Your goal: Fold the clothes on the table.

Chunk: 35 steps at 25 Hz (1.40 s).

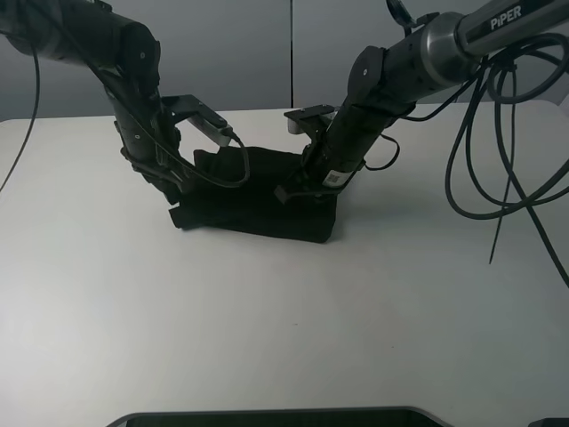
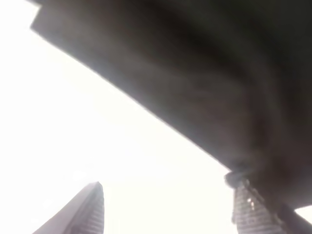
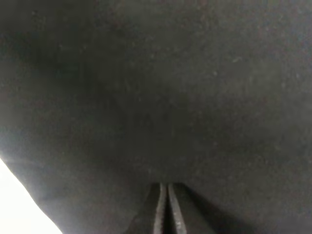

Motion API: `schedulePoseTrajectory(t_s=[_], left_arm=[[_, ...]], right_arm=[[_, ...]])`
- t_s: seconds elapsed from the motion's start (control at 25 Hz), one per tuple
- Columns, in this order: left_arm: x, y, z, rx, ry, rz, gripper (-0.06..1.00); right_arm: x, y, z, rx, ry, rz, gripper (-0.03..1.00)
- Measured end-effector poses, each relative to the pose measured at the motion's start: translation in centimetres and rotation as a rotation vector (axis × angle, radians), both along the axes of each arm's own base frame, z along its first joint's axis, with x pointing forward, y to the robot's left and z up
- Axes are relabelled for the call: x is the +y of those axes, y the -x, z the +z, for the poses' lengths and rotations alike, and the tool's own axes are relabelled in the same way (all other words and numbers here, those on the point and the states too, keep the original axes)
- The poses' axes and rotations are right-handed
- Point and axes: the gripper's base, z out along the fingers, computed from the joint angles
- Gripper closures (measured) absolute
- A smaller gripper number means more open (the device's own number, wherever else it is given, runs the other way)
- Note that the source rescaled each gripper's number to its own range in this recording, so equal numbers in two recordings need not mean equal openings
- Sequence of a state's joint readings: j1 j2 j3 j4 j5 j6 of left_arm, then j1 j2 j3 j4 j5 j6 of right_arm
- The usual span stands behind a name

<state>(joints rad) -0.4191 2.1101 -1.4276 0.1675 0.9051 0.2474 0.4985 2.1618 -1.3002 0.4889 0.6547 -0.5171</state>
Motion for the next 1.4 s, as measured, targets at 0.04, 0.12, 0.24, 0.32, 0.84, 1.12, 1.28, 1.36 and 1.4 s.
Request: schedulePoseTrajectory(t_s=[0.04,0.12,0.24,0.32,0.84,1.12,1.28,1.36,1.4], left_arm=[[0.3,-0.1,0.0,0.003,-0.009,0.014,0.21],[0.7,-0.1,0.0,0.012,-0.026,0.016,0.21],[0.8,0.2,0.1,0.035,-0.038,0.004,0.21],[0.8,0.3,0.6,0.040,-0.038,-0.007,0.21],[2.5,5.2,15.5,-0.161,0.086,-0.056,0.93],[5.3,12.6,25.6,-0.384,0.248,0.026,0.93],[9.3,20.0,32.0,-0.665,0.327,0.120,0.93],[11.5,24.5,34.4,-0.812,0.390,0.162,0.93],[12.8,27.0,35.4,-0.895,0.429,0.181,0.93]], right_arm=[[0.0,0.0,0.0,0.000,0.000,0.000,0.96],[0.0,0.0,0.0,0.000,0.000,0.000,0.96],[0.0,0.0,0.0,0.000,0.000,-0.001,0.96],[0.0,0.0,0.0,0.002,0.000,0.000,0.96],[0.0,0.5,9.2,-0.172,-0.132,0.000,0.96],[-4.3,4.9,22.8,-0.513,-0.081,-0.011,0.96],[-9.6,10.4,30.4,-0.732,0.042,-0.113,0.96],[-12.9,14.3,34.2,-0.883,0.067,-0.202,0.96],[-14.6,16.6,35.9,-0.956,0.060,-0.249,0.96]])
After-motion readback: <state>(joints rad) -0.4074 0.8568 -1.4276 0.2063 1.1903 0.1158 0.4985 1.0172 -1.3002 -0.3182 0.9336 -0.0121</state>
